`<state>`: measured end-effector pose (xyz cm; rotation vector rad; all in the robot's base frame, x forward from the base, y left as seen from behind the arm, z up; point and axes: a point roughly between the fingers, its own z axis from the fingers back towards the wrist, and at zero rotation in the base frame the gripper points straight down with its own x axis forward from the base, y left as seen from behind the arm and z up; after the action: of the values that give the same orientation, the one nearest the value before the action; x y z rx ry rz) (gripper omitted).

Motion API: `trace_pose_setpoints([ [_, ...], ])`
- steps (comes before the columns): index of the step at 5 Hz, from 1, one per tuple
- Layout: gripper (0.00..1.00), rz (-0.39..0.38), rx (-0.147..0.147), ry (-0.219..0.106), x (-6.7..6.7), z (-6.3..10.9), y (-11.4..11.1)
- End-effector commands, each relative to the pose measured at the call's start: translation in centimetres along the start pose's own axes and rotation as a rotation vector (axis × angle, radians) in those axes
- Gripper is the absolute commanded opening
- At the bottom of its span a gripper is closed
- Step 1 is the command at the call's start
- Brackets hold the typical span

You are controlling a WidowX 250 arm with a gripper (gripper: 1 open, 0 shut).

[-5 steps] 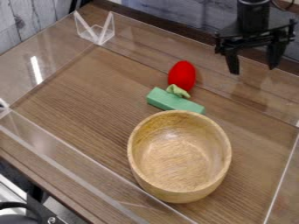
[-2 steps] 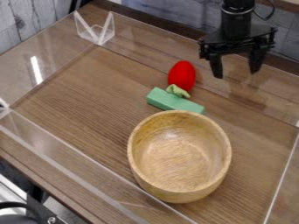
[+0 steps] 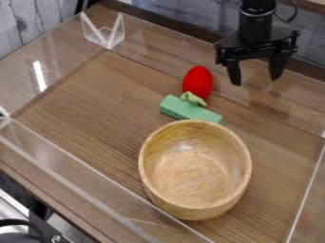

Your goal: Move the red fruit to the right

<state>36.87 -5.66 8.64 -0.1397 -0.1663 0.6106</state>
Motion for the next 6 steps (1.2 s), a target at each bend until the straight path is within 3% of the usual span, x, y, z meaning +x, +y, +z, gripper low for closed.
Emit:
trace_pose_setpoints([
  [1,1.0,0.007,-0.032,-0.052,0.0,1.2,-1.1],
  [2,1.0,0.022,-0.029,-0.057,-0.7,0.7,-1.3],
  [4,1.0,-0.109,-0.056,-0.042,-0.7,2.4,-3.4],
  [5,1.0,-0.132,-0.052,-0.039,-1.2,2.3,-4.1],
  [6,0.0,-0.149,-0.048,-0.04,-1.6,2.0,-4.5],
])
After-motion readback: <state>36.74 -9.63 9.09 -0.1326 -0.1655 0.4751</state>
